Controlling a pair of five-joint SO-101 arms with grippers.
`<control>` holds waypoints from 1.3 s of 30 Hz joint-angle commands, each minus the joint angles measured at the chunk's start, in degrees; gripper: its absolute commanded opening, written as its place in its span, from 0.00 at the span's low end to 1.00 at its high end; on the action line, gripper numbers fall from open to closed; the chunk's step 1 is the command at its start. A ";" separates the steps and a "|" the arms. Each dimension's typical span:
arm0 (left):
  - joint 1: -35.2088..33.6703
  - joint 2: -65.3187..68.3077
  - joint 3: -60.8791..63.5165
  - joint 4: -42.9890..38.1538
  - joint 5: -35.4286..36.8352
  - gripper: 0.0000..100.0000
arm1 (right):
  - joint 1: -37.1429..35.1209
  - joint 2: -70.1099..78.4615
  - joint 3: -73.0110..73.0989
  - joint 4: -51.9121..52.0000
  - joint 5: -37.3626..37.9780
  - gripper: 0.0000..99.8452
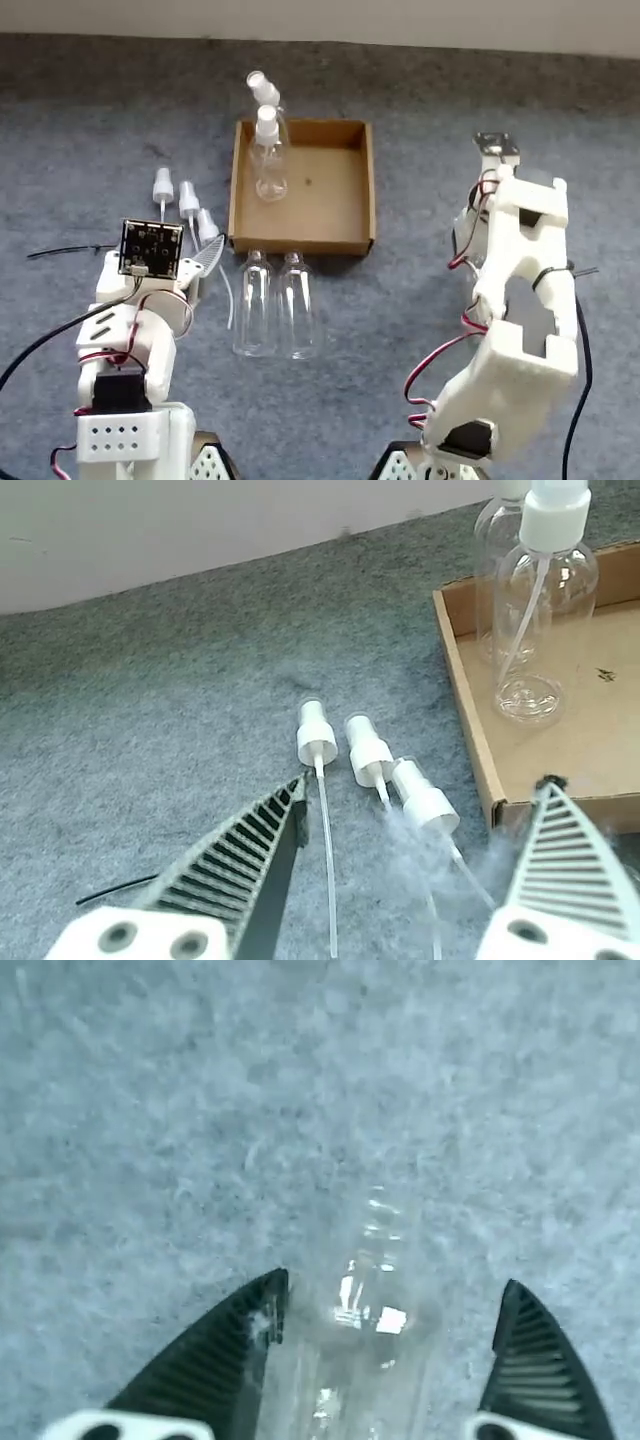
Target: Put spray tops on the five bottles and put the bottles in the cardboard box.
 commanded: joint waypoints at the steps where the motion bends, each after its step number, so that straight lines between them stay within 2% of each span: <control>1: 0.84 0.04 -0.48 -1.49 -0.09 0.31 | -0.75 0.40 -3.38 0.66 -0.53 0.27; 14: 0.84 0.04 -0.48 -1.41 -0.09 0.31 | -0.40 2.24 -5.41 2.59 -0.53 0.10; 23: 0.84 0.04 -0.48 -1.32 -0.09 0.31 | -0.31 2.24 -32.22 18.42 -1.85 0.09; 36: 0.84 0.04 -1.01 -1.23 0.00 0.31 | -2.68 2.15 -52.88 28.00 -10.29 0.09; 39: 0.92 0.04 -1.19 -1.05 0.00 0.31 | -5.14 2.15 -60.53 31.16 -12.66 0.09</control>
